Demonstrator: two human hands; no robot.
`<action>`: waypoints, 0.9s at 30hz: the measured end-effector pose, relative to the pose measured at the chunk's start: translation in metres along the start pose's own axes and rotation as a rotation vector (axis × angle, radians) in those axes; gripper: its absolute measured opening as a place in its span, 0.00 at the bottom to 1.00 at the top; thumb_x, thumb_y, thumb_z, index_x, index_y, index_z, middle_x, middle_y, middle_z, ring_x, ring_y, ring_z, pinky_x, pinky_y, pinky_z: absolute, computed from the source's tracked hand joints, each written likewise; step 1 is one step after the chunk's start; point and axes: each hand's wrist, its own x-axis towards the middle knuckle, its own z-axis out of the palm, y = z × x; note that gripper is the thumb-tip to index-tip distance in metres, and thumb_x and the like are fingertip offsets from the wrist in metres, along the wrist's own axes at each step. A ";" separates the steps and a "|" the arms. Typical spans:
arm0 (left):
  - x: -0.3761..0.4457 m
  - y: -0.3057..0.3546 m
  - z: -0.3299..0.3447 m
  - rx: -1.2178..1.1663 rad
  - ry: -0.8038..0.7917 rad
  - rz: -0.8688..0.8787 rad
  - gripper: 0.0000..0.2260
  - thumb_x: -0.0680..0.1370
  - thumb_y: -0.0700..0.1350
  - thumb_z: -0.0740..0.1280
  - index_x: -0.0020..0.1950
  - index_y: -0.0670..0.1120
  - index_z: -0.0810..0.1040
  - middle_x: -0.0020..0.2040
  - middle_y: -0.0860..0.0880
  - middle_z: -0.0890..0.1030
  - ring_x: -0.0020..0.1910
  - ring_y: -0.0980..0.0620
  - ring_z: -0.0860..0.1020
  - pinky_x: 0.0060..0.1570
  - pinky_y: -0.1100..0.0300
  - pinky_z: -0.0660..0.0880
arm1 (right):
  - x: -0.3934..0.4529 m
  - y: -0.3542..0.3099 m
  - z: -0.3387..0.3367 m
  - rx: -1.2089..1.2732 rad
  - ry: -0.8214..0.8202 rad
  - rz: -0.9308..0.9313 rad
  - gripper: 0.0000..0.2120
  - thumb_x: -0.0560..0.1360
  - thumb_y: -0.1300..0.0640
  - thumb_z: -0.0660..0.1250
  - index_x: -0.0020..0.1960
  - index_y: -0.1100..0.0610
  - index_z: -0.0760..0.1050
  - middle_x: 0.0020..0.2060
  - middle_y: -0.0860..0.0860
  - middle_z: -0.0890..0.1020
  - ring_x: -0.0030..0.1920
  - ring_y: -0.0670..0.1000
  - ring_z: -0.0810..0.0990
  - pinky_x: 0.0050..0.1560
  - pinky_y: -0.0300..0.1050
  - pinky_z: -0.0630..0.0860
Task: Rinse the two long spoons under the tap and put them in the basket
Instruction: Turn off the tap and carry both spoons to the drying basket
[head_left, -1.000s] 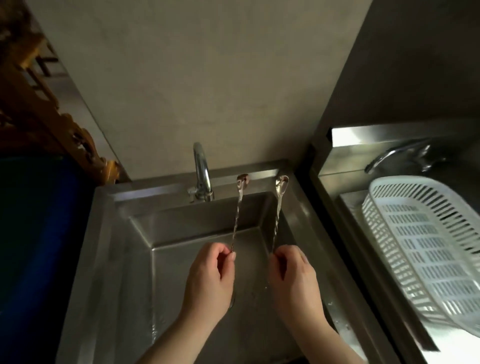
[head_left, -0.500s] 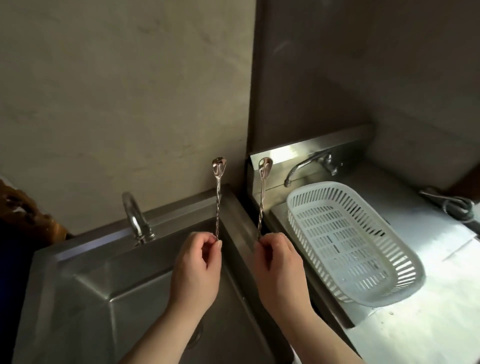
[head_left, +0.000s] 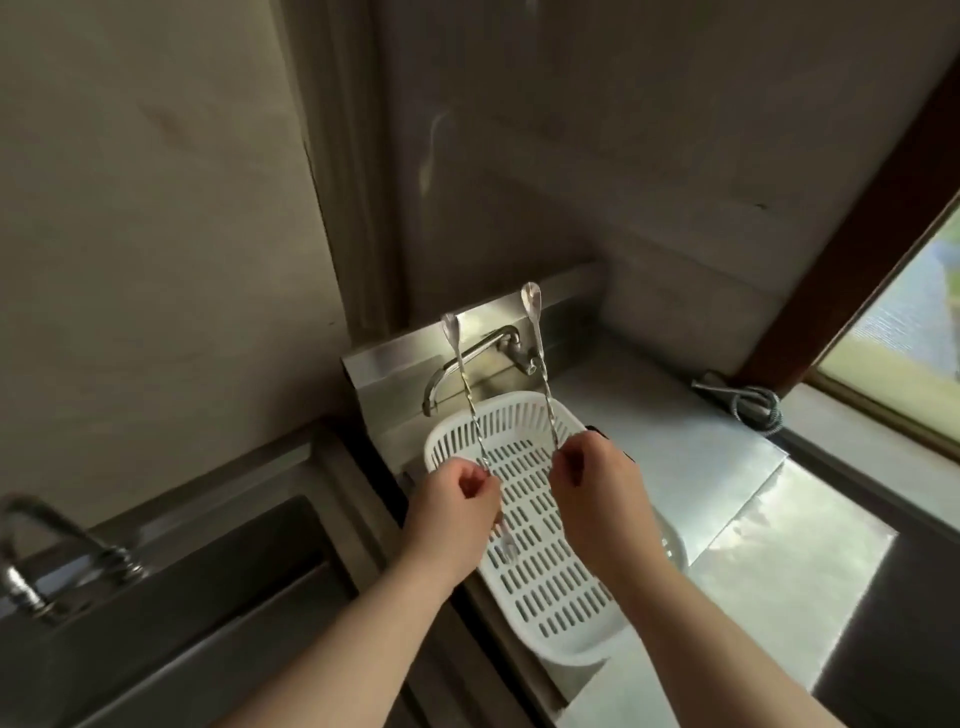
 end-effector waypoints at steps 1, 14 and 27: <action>0.007 -0.002 0.015 -0.038 -0.036 -0.095 0.07 0.76 0.48 0.67 0.39 0.49 0.78 0.35 0.54 0.84 0.32 0.59 0.83 0.32 0.60 0.82 | 0.009 0.014 0.004 -0.026 -0.027 0.043 0.12 0.78 0.57 0.61 0.35 0.49 0.69 0.32 0.43 0.75 0.29 0.41 0.73 0.23 0.30 0.67; 0.045 -0.046 0.114 -0.132 -0.042 -0.728 0.09 0.75 0.34 0.63 0.52 0.41 0.80 0.38 0.44 0.84 0.31 0.47 0.82 0.20 0.63 0.75 | 0.026 0.120 0.083 -0.379 -0.546 0.414 0.08 0.78 0.60 0.61 0.40 0.56 0.73 0.33 0.49 0.76 0.30 0.47 0.76 0.22 0.37 0.68; 0.050 -0.064 0.141 0.149 -0.115 -0.716 0.13 0.76 0.35 0.59 0.56 0.42 0.79 0.50 0.41 0.80 0.45 0.40 0.82 0.44 0.49 0.83 | 0.025 0.139 0.102 -0.440 -0.563 0.321 0.09 0.74 0.67 0.58 0.44 0.56 0.72 0.37 0.49 0.74 0.36 0.48 0.74 0.25 0.37 0.62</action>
